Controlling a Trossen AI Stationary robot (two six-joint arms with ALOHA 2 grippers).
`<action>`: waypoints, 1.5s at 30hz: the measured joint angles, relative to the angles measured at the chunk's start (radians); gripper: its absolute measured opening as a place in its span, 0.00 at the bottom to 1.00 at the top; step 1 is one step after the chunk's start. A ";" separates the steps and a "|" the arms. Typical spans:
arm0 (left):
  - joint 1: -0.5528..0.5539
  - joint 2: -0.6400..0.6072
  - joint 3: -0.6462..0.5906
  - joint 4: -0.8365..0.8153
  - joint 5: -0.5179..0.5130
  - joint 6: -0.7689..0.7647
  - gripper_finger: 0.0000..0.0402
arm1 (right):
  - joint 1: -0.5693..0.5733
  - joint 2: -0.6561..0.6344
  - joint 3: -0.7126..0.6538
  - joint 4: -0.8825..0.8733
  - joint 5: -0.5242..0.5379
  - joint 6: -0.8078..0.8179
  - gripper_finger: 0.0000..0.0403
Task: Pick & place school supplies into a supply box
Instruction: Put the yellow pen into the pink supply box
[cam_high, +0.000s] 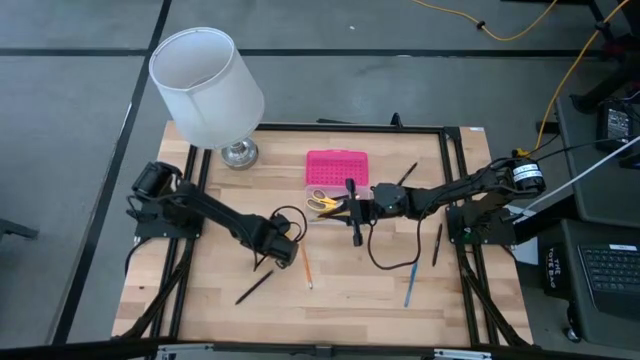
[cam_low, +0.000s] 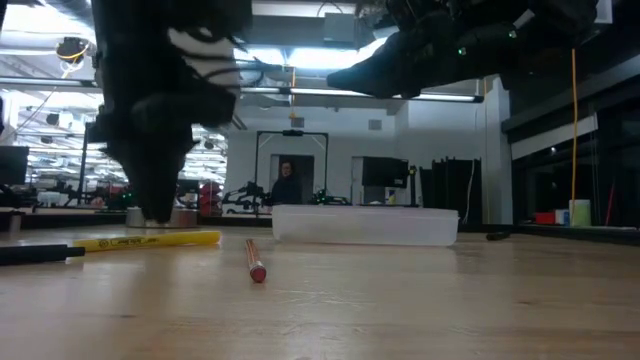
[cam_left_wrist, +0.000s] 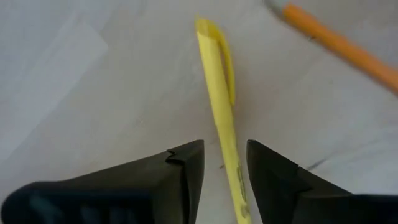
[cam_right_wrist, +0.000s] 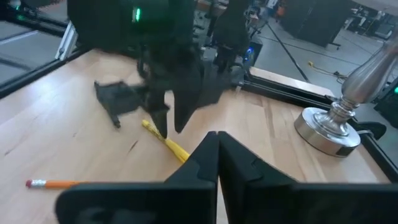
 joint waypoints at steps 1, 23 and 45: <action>0.006 0.012 0.000 0.001 0.009 0.005 0.28 | 0.000 0.000 0.000 0.000 0.000 0.005 0.01; 0.023 0.043 0.000 0.060 0.028 0.018 0.28 | 0.000 0.000 0.000 -0.021 -0.001 0.008 0.02; 0.024 0.032 -0.092 0.176 0.048 0.019 0.28 | 0.000 0.000 0.000 -0.034 0.000 0.008 0.06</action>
